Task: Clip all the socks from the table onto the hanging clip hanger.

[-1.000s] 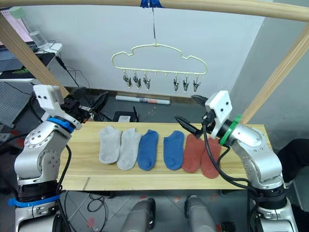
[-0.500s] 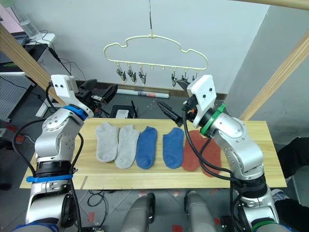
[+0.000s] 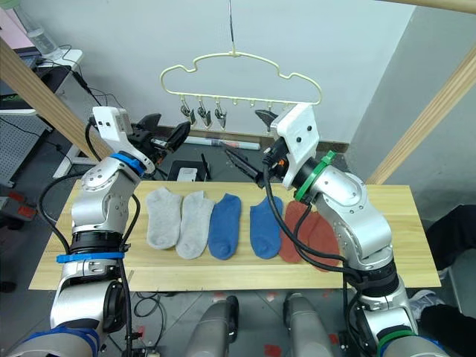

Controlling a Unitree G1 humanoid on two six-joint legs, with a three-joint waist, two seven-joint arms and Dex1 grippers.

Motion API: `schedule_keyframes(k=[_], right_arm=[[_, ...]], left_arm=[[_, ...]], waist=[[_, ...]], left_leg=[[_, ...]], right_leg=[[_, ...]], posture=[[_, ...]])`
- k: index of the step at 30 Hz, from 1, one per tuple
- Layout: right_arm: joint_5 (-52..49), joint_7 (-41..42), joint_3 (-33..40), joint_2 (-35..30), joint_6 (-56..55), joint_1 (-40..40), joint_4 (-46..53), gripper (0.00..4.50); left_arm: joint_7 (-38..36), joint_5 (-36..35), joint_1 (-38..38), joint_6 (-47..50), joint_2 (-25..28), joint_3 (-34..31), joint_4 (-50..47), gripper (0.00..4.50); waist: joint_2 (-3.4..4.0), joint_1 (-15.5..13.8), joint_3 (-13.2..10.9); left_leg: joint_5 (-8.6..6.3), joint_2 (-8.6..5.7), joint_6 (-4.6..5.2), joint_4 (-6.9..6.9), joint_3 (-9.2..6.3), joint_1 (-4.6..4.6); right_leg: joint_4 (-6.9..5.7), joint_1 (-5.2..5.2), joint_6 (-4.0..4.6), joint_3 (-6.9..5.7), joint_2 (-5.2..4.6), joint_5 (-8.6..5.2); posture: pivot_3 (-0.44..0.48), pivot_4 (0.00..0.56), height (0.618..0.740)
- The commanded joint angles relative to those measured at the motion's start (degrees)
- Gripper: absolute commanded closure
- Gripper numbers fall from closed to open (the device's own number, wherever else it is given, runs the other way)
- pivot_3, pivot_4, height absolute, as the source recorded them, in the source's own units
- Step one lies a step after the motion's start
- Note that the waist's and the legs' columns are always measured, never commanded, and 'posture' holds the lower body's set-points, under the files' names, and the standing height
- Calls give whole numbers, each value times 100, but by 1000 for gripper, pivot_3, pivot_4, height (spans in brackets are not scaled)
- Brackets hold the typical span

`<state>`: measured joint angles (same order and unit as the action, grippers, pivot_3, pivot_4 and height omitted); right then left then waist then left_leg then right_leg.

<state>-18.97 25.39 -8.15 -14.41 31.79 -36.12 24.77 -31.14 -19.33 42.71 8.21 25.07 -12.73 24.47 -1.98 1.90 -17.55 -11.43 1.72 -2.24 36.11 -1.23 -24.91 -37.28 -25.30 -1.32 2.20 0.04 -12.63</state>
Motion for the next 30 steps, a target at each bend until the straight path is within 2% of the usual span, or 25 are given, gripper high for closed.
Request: schedule_keyframes(k=[1,2,30], right_arm=[[14,0,27,29,-110,-143,129,0],[13,0,31,28,-108,-154,122,0],[1,-49,37,214,-79,-497,23,0]], left_arm=[[-10,46,218,-153,53,-35,46,1527],[-16,53,241,-148,49,-31,78,1765],[-13,380,805,-816,-92,92,727,1765]], waist=[[0,5,0],[0,8,0],[0,16,-3]], left_leg=[[0,-1,0,1,1,0],[0,-1,0,1,2,1],[0,-1,0,-2,0,0]], right_leg=[[-1,0,0,1,0,0],[-1,0,0,1,0,0],[1,-1,-1,-1,1,0]], posture=[[-72,339,740],[-72,339,740],[-82,345,740]])
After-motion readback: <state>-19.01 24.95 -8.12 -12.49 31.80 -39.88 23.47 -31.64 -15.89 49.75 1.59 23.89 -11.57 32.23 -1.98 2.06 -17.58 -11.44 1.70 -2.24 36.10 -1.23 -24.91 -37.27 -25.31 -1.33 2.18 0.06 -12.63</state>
